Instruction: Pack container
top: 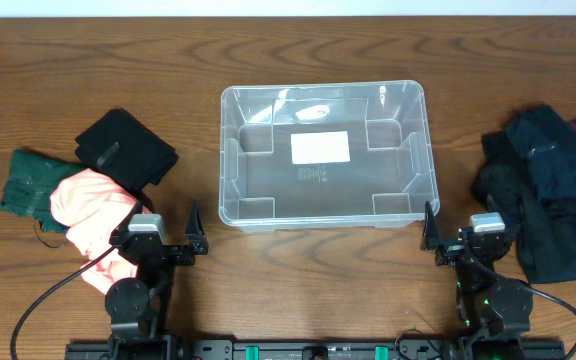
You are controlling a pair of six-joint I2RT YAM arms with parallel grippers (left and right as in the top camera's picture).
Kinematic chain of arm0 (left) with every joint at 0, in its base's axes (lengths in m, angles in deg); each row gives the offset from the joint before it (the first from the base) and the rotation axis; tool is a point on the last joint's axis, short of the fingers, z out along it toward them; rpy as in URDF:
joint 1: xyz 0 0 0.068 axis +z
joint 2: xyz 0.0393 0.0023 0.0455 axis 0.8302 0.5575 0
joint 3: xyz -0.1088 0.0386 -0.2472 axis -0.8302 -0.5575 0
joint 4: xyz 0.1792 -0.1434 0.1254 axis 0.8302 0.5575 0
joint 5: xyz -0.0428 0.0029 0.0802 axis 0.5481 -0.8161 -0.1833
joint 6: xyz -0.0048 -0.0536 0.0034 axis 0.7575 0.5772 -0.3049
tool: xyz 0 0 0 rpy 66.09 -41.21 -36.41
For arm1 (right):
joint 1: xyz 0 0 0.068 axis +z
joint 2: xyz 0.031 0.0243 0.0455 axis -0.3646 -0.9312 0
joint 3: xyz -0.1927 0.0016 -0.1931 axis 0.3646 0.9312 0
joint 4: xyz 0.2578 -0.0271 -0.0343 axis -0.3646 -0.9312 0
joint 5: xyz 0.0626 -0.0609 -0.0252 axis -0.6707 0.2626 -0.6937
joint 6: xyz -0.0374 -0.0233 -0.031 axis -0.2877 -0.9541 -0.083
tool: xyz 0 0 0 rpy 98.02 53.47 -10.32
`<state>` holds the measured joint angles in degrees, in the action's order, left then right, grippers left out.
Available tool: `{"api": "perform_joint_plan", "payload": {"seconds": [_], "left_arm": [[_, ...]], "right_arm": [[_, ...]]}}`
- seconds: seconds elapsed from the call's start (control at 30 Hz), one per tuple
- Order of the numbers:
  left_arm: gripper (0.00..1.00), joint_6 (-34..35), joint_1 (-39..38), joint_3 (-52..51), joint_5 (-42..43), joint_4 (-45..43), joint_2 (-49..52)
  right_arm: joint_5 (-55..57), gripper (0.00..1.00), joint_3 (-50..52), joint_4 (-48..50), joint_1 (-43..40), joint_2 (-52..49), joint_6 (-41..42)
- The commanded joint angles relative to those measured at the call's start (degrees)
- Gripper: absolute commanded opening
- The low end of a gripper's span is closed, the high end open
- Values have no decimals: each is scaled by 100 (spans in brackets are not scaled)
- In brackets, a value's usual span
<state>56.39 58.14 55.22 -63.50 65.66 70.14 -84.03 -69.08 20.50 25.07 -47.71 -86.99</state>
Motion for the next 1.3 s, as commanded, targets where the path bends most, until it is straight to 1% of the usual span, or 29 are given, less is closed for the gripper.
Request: {"api": "perform_joint_plan", "payload": {"seconds": [0.0, 0.43, 0.57, 0.63, 0.7, 0.83, 0.93, 1.0, 1.17, 1.27], "left_arm": [[98, 9, -24, -157, 33, 74, -46], [98, 9, -24, -157, 33, 74, -46], [98, 17, -20, -157, 7, 42, -42], [98, 238, -17, -105, 15, 31, -39], [98, 291, -17, 79, 15, 323, -37], [98, 363, -17, 804, 13, 1086, 103], [98, 634, -17, 1633, 13, 1735, 411], [98, 627, -17, 2286, -13, 2155, 745], [98, 566, -17, 3622, -162, 2896, 1893], [98, 570, -7, 4301, -162, 3429, 2710]], "right_arm": [[-46, 99, 17, -9, 57, 31, 4], [-103, 99, 17, -7, 57, 31, 15], [-94, 99, 15, 2, 57, -26, 654], [-190, 99, -48, -26, 57, -39, 848], [-177, 99, -170, -52, 57, -59, 863], [352, 99, -721, -249, 46, -363, 861], [754, 99, -1360, -494, 46, -994, 739], [970, 99, -1849, -658, 46, -1615, 610], [1250, 99, -3248, -1152, -39, -3587, 240], [1331, 99, -4317, -1735, -295, -4924, 87]]}}
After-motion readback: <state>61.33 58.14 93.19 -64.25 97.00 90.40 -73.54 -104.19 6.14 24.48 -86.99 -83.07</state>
